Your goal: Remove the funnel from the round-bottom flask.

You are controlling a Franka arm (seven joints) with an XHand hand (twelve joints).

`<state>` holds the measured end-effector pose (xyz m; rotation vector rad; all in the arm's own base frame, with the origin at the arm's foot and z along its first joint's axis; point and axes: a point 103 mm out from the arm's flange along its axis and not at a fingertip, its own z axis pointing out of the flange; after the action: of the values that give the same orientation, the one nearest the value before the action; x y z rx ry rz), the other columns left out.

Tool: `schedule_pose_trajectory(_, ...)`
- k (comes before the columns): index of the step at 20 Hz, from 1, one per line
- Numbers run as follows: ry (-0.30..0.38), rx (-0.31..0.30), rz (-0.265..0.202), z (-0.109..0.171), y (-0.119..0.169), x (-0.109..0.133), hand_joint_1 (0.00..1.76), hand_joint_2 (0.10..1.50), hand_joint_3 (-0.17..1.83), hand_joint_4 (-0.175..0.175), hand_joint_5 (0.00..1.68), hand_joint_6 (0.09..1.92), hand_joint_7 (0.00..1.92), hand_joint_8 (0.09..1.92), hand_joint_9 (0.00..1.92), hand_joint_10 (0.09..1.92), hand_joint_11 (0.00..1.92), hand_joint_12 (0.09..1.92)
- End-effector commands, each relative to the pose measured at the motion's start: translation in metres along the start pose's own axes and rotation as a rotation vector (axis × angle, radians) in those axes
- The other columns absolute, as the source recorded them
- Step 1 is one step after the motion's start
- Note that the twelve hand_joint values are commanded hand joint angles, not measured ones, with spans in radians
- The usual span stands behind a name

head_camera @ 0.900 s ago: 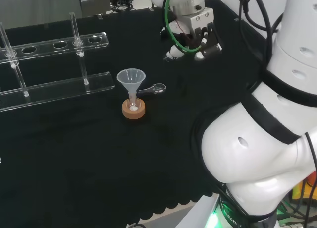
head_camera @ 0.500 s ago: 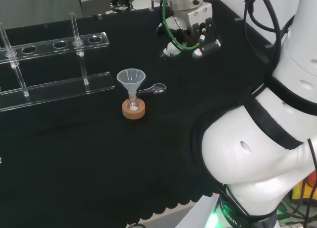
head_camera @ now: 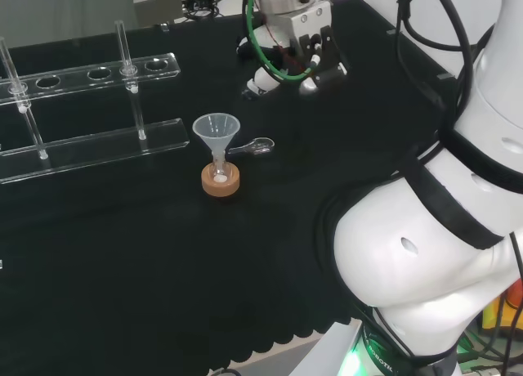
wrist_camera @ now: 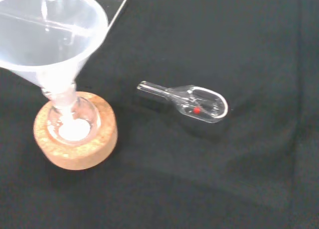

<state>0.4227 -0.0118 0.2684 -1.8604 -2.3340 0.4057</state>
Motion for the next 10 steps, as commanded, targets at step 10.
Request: schedule_pose_trajectory(10,0.073,0.147,-0.063,0.007,0.021,0.036,0.41,0.87,-0.16,-0.040,0.07,0.09,0.00,0.68,0.49,0.09,0.30,1.44)
